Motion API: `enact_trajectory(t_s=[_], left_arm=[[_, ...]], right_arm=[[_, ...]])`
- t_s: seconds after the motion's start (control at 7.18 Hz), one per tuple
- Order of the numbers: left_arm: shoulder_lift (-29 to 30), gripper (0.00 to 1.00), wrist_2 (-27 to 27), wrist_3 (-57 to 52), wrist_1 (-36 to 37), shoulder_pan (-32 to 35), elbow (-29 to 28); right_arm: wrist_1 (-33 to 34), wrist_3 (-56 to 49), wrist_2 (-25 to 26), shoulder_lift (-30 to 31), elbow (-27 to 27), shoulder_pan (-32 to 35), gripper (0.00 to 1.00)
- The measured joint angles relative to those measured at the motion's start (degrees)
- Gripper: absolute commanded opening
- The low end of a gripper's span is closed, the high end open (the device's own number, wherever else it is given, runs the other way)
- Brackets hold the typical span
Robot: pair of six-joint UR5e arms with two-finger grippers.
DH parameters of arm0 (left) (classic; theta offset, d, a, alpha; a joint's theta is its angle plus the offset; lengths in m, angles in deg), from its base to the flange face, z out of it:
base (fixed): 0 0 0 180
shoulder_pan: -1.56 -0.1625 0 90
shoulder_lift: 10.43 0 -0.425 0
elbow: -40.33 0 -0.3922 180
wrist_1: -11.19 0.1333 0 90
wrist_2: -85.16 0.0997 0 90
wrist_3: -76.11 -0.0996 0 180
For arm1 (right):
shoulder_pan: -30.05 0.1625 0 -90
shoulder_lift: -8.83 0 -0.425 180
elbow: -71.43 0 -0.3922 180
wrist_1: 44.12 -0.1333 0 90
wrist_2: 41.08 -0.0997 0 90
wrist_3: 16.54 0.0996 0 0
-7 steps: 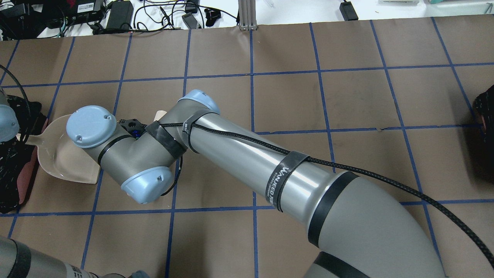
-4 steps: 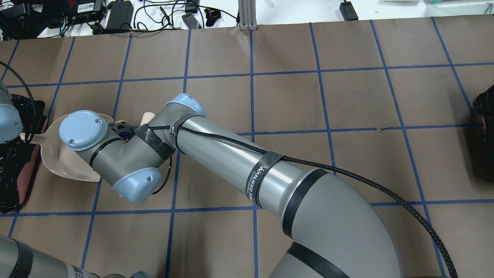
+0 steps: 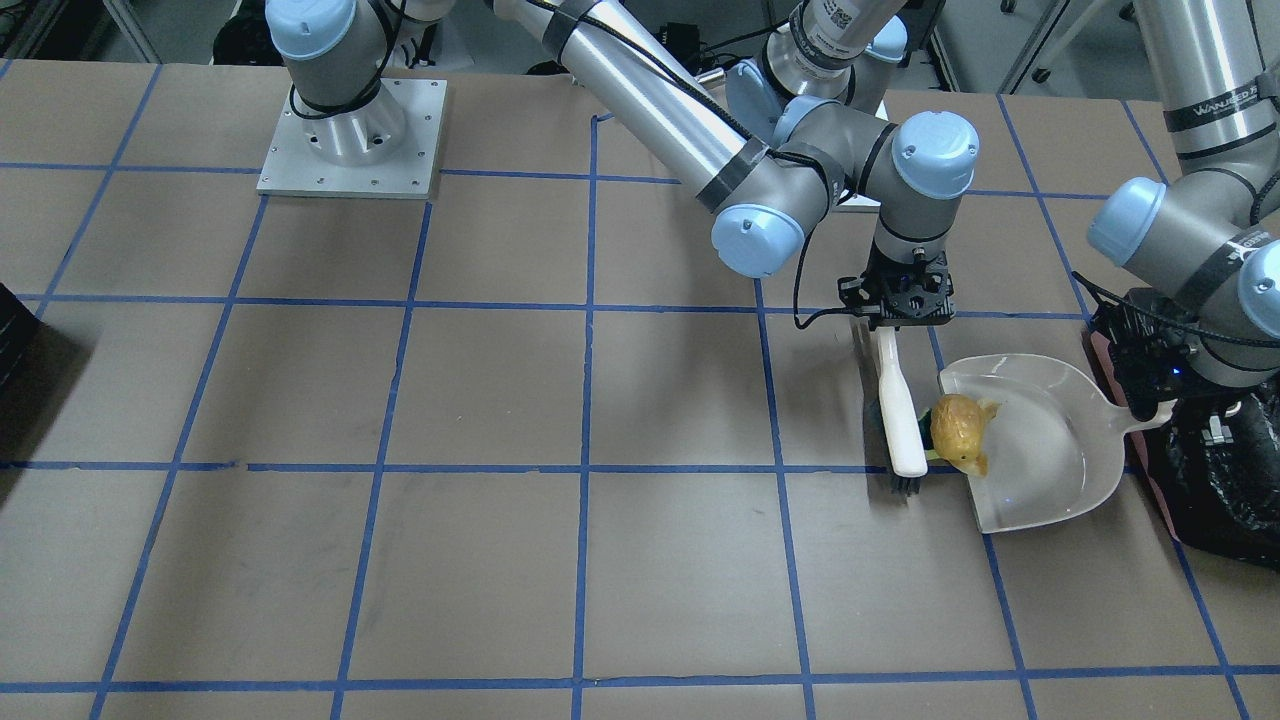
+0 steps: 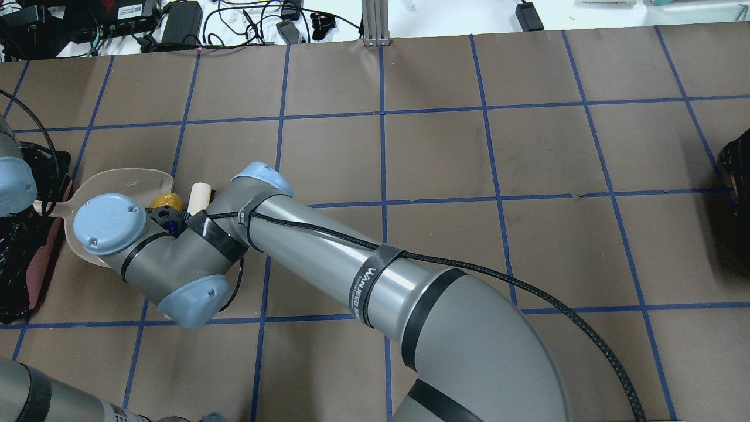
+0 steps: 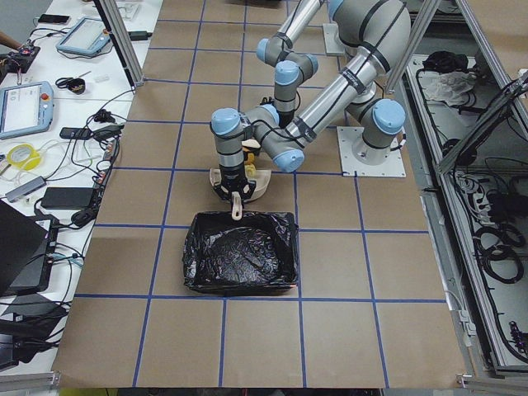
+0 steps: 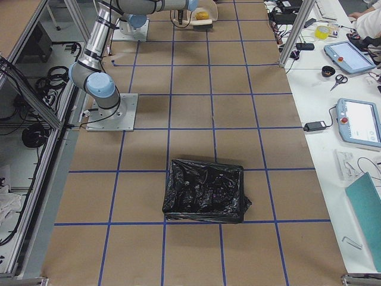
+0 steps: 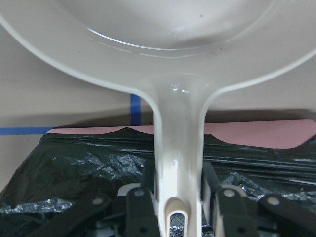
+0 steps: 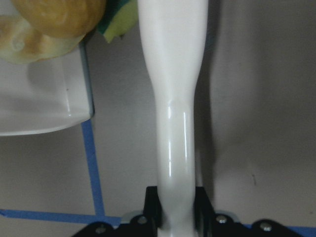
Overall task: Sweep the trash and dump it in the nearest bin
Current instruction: 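Sweep the sponge and wrapper into the dustpan with the right gripper's brush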
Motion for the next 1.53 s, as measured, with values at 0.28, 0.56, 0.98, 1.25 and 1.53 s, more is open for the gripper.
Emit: enact_trajectory(t_s=[0.28, 0.56, 0.98, 1.25, 1.53], left_arm=[[0.0, 0.0, -0.2, 0.0, 0.0, 0.0, 0.0], [0.0, 0.0, -0.3, 0.0, 0.0, 0.0, 0.0], [0.0, 0.0, -0.5, 0.0, 0.0, -0.1, 0.0], [0.0, 0.0, -0.6, 0.0, 0.0, -0.1, 0.0], [0.0, 0.0, -0.7, 0.0, 0.0, -0.1, 0.0]], right_arm=[[2.3, 1.5, -1.1, -2.3, -3.2, 1.0, 0.0], [3.3, 2.9, -3.2, -5.0, -6.9, 1.2, 0.0], [6.2, 7.5, -6.8, -8.7, -11.7, 1.4, 0.0], [6.5, 8.7, -8.9, -8.0, -12.6, 1.4, 0.0], [1.1, 6.2, -9.0, -3.5, -11.9, 0.1, 0.0]])
